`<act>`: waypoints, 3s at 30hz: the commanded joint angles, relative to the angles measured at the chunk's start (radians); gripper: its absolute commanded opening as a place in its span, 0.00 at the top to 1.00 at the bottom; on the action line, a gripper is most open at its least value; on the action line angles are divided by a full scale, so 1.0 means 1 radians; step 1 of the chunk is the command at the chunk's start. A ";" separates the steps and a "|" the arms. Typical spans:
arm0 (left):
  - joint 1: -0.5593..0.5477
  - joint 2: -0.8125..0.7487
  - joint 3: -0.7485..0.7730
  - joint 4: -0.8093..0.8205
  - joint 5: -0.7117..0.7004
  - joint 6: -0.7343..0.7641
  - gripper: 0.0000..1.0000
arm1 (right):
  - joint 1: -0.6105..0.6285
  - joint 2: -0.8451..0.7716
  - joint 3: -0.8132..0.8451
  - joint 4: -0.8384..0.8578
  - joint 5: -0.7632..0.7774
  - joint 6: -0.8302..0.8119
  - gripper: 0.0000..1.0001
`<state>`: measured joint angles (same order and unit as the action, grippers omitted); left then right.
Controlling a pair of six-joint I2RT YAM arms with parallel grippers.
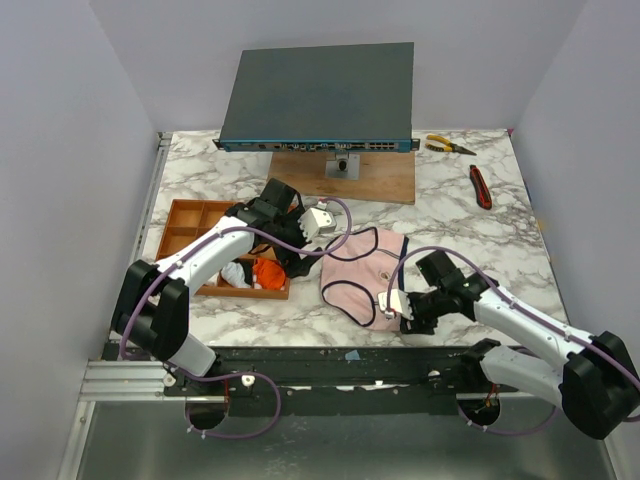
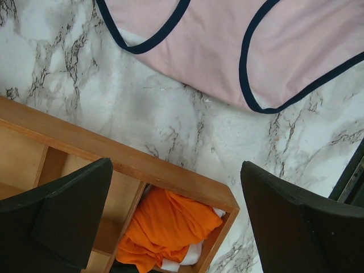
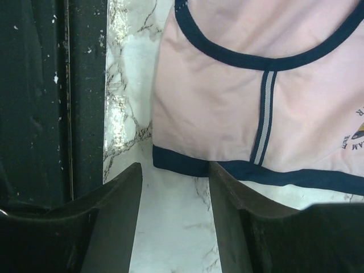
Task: Roll the underwear
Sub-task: Fold the underwear at the center of the board.
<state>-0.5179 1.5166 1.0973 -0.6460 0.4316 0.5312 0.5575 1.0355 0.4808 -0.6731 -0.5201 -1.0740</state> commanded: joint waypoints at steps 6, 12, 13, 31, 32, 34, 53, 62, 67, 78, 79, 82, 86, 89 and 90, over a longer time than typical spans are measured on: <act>0.004 0.003 0.008 -0.015 0.000 0.003 0.01 | 0.007 -0.003 0.007 0.009 -0.027 0.020 0.46; 0.003 0.017 0.016 -0.011 -0.011 -0.010 0.01 | 0.011 0.022 -0.001 -0.013 -0.052 -0.009 0.42; 0.003 0.018 0.015 -0.011 -0.009 -0.012 0.01 | 0.014 0.025 -0.002 -0.013 -0.051 -0.009 0.42; 0.002 -0.010 -0.034 -0.012 -0.032 0.004 0.01 | 0.024 0.154 -0.002 0.105 -0.008 0.095 0.57; 0.002 -0.014 -0.041 -0.010 -0.033 0.004 0.01 | 0.024 0.152 0.000 0.106 -0.004 0.099 0.61; 0.002 -0.026 -0.056 0.000 -0.036 0.003 0.01 | 0.024 0.141 0.002 0.106 0.004 0.110 0.66; -0.128 -0.147 -0.152 0.049 -0.066 0.029 0.01 | 0.024 0.072 0.245 -0.219 -0.047 0.166 0.94; -0.215 -0.187 -0.202 0.139 -0.063 -0.005 0.01 | -0.026 0.089 0.260 -0.165 -0.074 0.299 0.99; -0.215 -0.219 -0.225 0.194 -0.067 -0.006 0.01 | -0.147 0.150 0.337 -0.182 -0.117 0.307 0.99; -0.211 -0.255 -0.228 0.251 -0.060 -0.019 0.01 | -0.289 0.391 0.537 -0.142 -0.133 0.425 0.99; -0.211 -0.250 -0.225 0.255 -0.062 -0.021 0.01 | -0.296 0.408 0.545 -0.120 -0.126 0.446 0.99; -0.211 -0.226 -0.214 0.275 -0.070 -0.028 0.01 | -0.332 0.449 0.570 -0.088 -0.136 0.478 0.99; -0.211 -0.151 -0.166 0.258 -0.040 -0.051 0.01 | -0.368 0.467 0.574 -0.038 -0.147 0.515 0.99; -0.212 -0.088 -0.137 0.268 -0.011 -0.062 0.01 | -0.386 0.477 0.569 0.000 -0.150 0.543 0.99; -0.212 -0.064 -0.124 0.270 -0.008 -0.062 0.01 | -0.393 0.483 0.571 0.005 -0.155 0.544 0.99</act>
<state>-0.7322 1.3750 0.9199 -0.3962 0.3775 0.4923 0.1844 1.4960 1.0298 -0.7361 -0.6453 -0.5831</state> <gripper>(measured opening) 0.984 0.008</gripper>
